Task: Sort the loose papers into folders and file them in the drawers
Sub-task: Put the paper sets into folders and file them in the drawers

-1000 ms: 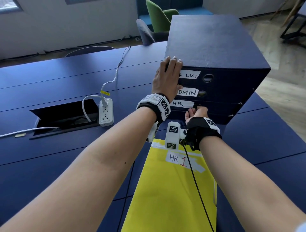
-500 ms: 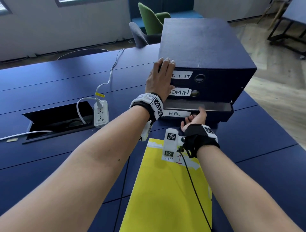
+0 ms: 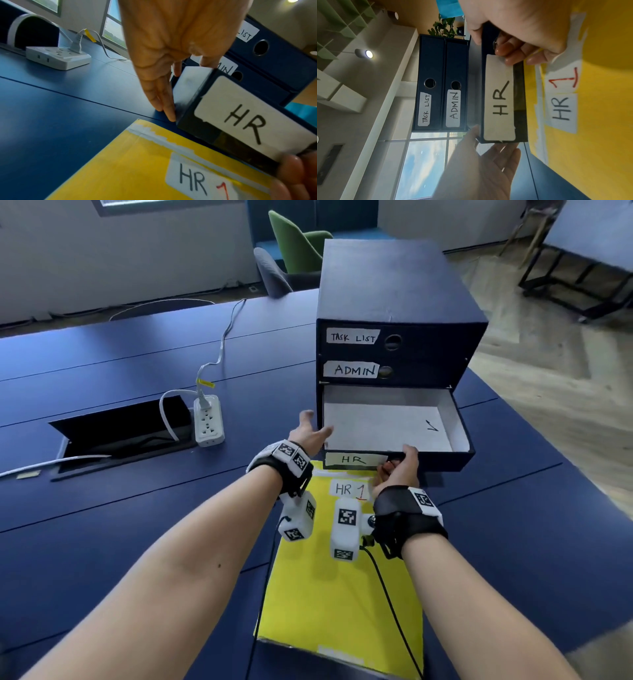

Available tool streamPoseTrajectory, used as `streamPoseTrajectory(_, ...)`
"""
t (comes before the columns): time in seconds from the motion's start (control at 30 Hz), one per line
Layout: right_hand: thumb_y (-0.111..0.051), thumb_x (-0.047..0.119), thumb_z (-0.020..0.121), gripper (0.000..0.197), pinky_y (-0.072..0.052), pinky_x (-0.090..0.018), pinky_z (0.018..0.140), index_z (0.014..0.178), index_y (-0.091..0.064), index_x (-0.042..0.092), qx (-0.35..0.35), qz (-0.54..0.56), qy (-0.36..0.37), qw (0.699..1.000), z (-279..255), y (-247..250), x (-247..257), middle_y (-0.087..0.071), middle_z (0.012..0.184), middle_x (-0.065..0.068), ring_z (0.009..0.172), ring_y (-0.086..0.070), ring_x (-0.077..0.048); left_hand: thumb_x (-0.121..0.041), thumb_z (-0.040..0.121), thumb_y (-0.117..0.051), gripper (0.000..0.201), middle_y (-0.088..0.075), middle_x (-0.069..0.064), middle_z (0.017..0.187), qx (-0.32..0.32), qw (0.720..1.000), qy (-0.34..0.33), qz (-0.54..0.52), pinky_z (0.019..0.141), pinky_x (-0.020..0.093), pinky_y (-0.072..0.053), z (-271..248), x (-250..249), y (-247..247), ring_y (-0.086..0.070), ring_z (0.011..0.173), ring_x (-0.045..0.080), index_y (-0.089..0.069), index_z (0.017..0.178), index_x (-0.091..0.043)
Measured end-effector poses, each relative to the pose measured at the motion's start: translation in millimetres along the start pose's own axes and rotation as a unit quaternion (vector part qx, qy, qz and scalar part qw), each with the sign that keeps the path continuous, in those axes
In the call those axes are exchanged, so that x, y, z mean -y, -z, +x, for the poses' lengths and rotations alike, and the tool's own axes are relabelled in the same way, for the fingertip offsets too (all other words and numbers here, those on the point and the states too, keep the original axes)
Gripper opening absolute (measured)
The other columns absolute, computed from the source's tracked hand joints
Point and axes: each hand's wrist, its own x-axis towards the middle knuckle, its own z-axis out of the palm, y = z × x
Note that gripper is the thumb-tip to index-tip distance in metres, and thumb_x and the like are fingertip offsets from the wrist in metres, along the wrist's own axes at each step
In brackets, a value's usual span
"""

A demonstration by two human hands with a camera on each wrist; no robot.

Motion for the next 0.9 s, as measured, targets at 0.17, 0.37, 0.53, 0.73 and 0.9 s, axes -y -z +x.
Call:
streamPoseTrajectory(0.17,-0.061,0.037,0.079,0.03,-0.031,-0.023,0.053,0.067,-0.048,0.012,-0.013,-0.011,0.009,1.0,-14.3,21.4,-11.2,-0.05,0.061,0.0,0.055,-0.048,-0.014,-0.023,0.096,-0.04,0.043,-0.059,0.022,0.112,0.069,0.997,0.016,-0.008,0.065,0.032,-0.049,-12.1,11.0,-4.5,-0.062,0.091,0.033,-0.027,0.136,-0.015)
streamPoseTrajectory(0.37,-0.059,0.037,0.08,0.028,-0.034,-0.023,0.054,0.078,-0.053,0.01,-0.011,-0.017,0.048,0.999,-22.5,39.0,-20.5,-0.058,0.068,-0.004,0.058,-0.056,-0.016,-0.027,0.097,-0.042,0.04,-0.058,0.022,0.119,0.076,0.997,0.001,-0.016,0.072,0.035,-0.049,-32.4,22.2,-7.0,-0.061,0.098,0.032,-0.034,0.132,-0.01)
streamPoseTrajectory(0.53,-0.051,0.023,0.088,0.03,-0.036,-0.031,0.056,0.067,-0.051,0.001,-0.047,-0.097,0.126,0.986,-32.0,54.3,-10.5,-0.054,0.07,-0.007,0.061,-0.051,-0.022,-0.046,0.099,-0.028,0.054,-0.061,0.018,0.109,0.066,0.997,0.021,-0.021,0.085,0.036,-0.047,-48.5,33.5,-7.7,-0.06,0.095,0.029,-0.041,0.128,-0.002)
streamPoseTrajectory(0.73,-0.055,0.017,0.082,0.038,-0.042,-0.037,0.086,0.114,-0.057,-0.001,-0.083,-0.4,0.138,0.902,-19.1,91.7,-12.1,-0.058,0.116,-0.019,0.112,-0.052,-0.038,-0.041,0.096,-0.039,0.056,-0.046,0.017,0.137,0.069,0.984,0.132,0.093,0.103,0.037,-0.039,-58.5,77.7,-16.3,-0.047,0.124,0.032,-0.043,0.133,0.001)
streamPoseTrajectory(0.9,-0.053,0.009,0.087,0.027,-0.044,-0.042,0.079,0.106,-0.052,-0.01,-0.001,-0.502,0.095,0.86,-26.4,106.8,-26.5,-0.052,0.099,-0.02,0.098,-0.056,-0.038,-0.042,0.09,-0.053,0.056,-0.052,0.015,0.13,0.064,0.981,0.147,0.106,0.098,0.035,-0.045,-70.3,96.6,-25.3,-0.052,0.116,0.029,-0.046,0.129,-0.004)
